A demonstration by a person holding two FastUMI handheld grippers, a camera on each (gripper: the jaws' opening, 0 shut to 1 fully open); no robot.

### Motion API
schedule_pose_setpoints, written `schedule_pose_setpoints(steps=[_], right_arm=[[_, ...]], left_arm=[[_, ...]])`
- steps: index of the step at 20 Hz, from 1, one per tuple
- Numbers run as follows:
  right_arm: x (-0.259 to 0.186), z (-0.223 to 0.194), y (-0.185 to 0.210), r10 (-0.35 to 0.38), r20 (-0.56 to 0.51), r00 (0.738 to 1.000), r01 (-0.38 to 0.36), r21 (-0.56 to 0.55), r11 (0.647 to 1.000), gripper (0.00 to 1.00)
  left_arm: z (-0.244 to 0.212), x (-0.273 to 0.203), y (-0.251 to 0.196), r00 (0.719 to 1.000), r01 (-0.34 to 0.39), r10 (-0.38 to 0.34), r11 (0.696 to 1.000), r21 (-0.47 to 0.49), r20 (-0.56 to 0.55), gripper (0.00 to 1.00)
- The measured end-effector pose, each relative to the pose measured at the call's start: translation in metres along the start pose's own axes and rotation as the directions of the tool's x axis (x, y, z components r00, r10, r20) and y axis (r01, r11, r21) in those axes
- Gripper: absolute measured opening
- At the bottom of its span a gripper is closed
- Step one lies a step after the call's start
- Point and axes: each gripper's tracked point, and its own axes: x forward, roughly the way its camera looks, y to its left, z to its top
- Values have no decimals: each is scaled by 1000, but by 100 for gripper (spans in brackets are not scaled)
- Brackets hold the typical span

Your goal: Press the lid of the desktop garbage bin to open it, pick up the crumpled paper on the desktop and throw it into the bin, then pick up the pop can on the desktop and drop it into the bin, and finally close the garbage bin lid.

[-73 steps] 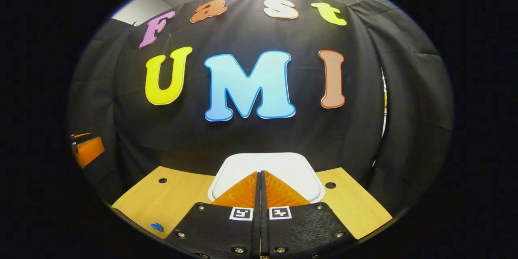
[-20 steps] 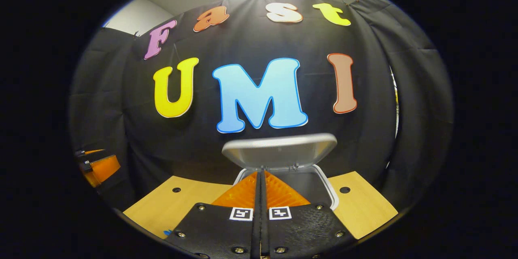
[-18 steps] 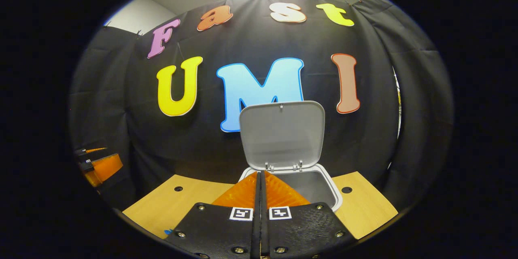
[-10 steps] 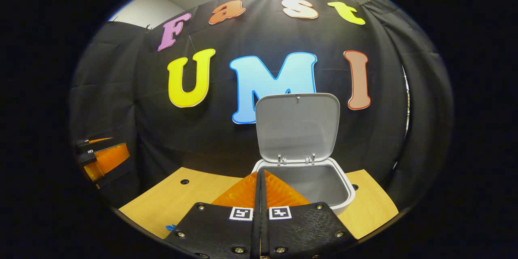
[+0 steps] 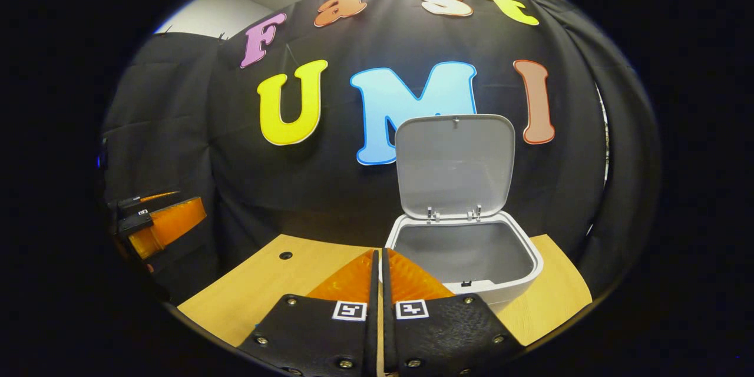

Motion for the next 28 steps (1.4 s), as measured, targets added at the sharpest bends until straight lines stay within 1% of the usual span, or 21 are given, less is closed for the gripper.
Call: schedule_pose_setpoints(steps=[1, 2, 3, 4, 5, 6, 7, 9, 10, 14, 15, 17, 18, 23, 24, 25, 26, 27, 28], right_arm=[[-1, -1, 2, 7, -5, 1000, -7, -1, 1000, 19], [-1, -2, 1, 4, -5, 1000, -4, -7, 1000, 26], [-3, -2, 5, 9, -3, 1000, -10, -10, 1000, 40], [-2, -1, 5, 10, -2, 1000, -10, -12, 1000, 46], [-2, -1, 4, 3, 3, 1000, -2, -16, 1000, 59], [-3, 1, 6, 9, 6, 1000, -9, -14, 1000, 61], [-2, 1, 7, 13, 9, 1000, -13, -10, 1000, 70], [-4, 3, 7, 8, 16, 1000, -8, -8, 1000, 80], [-4, 4, 6, 4, 20, 1000, -4, -7, 1000, 83], [-4, 7, 4, -5, 23, 1000, 5, -1, 1000, 83], [-3, 8, 2, -10, 23, 1000, 11, -3, 1000, 83], [-4, 7, 0, -19, 22, 1000, 19, -4, 1000, 83], [-5, 6, -1, -22, 21, 1000, 22, -4, 1000, 83], [-6, 5, -6, -41, 14, 999, 41, -12, 999, 83], [-7, 5, -7, -44, 12, 999, 45, -14, 999, 83], [-7, 4, -8, -47, 10, 999, 47, -16, 999, 83], [-7, 3, -9, -50, 7, 999, 50, -17, 999, 83], [-7, 2, -9, -53, 4, 999, 53, -18, 998, 83], [-7, 1, -9, -56, 0, 998, 56, -20, 998, 83]], left_arm=[[-2, 0, 1, 1000, -2, 2, 1000, -1, -2, 96], [-3, 1, 1, 1000, -3, 3, 1000, -3, -4, 96], [-5, 1, 2, 1000, -1, 1, 1000, -4, -6, 96], [-8, 2, 2, 1000, 0, 0, 1000, -5, -8, 96], [-10, 2, 2, 1000, 2, -2, 1000, -6, -10, 96], [-13, 3, 2, 1000, 4, -4, 1000, -8, -14, 96], [-15, 4, 2, 1000, 7, -7, 1000, -10, -15, 93], [-22, 5, 2, 1000, 14, -14, 1000, -10, -22, 93], [-26, 6, 2, 1000, 15, -15, 1000, -6, -26, 93], [-55, 8, 4, 997, 18, -18, 1000, -6, -71, 93], [-62, 7, 5, 996, 17, -18, 1000, -12, -86, 96], [-79, 6, 9, 993, 10, -13, 1000, -25, -117, 96], [-88, 6, 11, 991, 7, -10, 1000, -29, -132, 93], [-136, 5, 21, 975, -7, 1, 1000, -27, -221, 93], [-145, 3, 23, 971, -9, 3, 1000, -26, -237, 96], [-153, 3, 24, 968, -10, 4, 1000, -25, -252, 93], [-161, 1, 26, 964, -13, 6, 1000, -24, -265, 96], [-169, -1, 28, 960, -13, 6, 1000, -22, -278, 93], [-176, -2, 29, 957, -16, 9, 1000, -19, -290, 93]])
